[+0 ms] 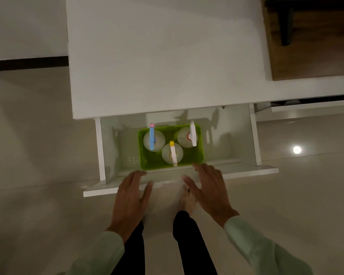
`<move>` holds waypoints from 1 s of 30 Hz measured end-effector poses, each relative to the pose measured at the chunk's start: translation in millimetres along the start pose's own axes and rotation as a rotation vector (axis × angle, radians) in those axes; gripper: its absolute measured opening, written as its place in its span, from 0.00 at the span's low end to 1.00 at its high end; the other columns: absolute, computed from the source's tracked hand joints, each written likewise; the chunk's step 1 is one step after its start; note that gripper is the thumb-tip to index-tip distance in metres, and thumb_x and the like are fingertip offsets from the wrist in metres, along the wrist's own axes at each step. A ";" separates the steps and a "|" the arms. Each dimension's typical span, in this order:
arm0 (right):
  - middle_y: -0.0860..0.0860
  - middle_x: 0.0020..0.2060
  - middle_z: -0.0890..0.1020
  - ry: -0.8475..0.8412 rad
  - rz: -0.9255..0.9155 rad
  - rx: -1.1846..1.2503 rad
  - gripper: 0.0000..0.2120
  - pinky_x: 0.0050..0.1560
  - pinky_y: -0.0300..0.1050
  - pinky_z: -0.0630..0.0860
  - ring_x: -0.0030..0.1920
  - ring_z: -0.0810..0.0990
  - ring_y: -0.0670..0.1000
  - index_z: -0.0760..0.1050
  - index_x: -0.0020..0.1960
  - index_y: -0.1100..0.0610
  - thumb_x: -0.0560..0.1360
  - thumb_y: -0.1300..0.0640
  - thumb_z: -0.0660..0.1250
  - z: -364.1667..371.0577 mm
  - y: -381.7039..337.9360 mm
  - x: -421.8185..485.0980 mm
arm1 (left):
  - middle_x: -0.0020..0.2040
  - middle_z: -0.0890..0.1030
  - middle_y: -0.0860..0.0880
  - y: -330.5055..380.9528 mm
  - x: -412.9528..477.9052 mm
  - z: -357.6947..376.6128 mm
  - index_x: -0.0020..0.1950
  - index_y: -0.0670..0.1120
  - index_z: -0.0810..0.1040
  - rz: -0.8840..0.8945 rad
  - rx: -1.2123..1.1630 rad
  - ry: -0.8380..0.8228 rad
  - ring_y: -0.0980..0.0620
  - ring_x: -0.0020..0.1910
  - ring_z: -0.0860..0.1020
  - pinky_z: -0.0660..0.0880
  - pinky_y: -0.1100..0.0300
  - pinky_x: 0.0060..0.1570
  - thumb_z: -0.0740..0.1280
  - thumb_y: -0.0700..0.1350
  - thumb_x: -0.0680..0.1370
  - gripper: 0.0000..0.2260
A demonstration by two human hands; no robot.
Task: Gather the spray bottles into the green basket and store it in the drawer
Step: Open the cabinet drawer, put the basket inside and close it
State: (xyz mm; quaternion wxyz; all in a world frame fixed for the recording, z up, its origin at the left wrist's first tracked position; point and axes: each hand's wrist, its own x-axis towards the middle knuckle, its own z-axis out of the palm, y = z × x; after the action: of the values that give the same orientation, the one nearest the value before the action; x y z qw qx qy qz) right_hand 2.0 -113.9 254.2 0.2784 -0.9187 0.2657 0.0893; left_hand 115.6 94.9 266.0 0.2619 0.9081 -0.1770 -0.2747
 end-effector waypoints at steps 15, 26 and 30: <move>0.54 0.53 0.82 0.006 -0.250 -0.380 0.19 0.56 0.55 0.77 0.52 0.81 0.58 0.80 0.59 0.57 0.69 0.63 0.77 7.6 32.0 20.5 | 0.60 0.81 0.43 -11.3 19.5 22.7 0.65 0.46 0.79 0.235 0.311 0.096 0.42 0.61 0.79 0.64 0.37 0.72 0.71 0.37 0.75 0.18; 0.59 0.82 0.45 0.222 -0.192 -0.367 0.54 0.78 0.66 0.54 0.82 0.44 0.59 0.43 0.82 0.52 0.70 0.64 0.76 -20.6 3.0 108.6 | 0.81 0.48 0.41 31.8 104.8 -18.9 0.80 0.46 0.49 0.303 0.454 0.248 0.41 0.80 0.46 0.52 0.38 0.77 0.73 0.37 0.73 0.44; 0.59 0.82 0.47 0.230 -0.235 -0.381 0.48 0.79 0.66 0.50 0.82 0.44 0.61 0.46 0.82 0.54 0.73 0.64 0.74 -27.7 3.7 137.9 | 0.82 0.46 0.42 35.1 134.9 -30.4 0.81 0.47 0.47 0.340 0.514 0.199 0.42 0.80 0.44 0.51 0.40 0.78 0.69 0.41 0.76 0.40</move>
State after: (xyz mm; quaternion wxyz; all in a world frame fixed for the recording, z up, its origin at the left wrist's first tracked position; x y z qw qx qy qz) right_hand 116.7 -192.4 232.4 0.0764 -0.9833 0.1654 -0.0004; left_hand 233.5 15.5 253.0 0.0823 0.9244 -0.3630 -0.0831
